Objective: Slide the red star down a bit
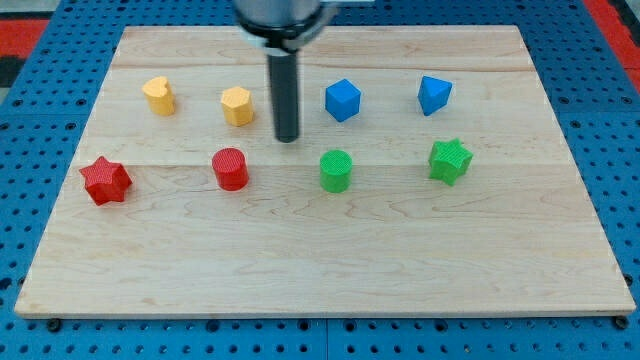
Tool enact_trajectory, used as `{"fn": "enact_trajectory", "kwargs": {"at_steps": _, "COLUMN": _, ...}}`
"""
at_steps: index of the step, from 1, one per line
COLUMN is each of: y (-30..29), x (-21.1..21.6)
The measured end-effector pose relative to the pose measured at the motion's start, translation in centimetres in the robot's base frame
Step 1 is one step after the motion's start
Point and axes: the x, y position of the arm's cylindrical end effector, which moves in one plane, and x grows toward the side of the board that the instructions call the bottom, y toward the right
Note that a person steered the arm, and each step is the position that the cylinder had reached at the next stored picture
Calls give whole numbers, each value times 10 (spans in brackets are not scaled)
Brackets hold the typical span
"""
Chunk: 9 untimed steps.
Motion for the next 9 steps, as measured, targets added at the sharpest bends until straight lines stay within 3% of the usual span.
{"fn": "enact_trajectory", "kwargs": {"at_steps": 2, "y": -125, "x": -2}}
{"fn": "enact_trajectory", "kwargs": {"at_steps": 7, "y": -187, "x": 32}}
{"fn": "enact_trajectory", "kwargs": {"at_steps": 9, "y": -178, "x": 80}}
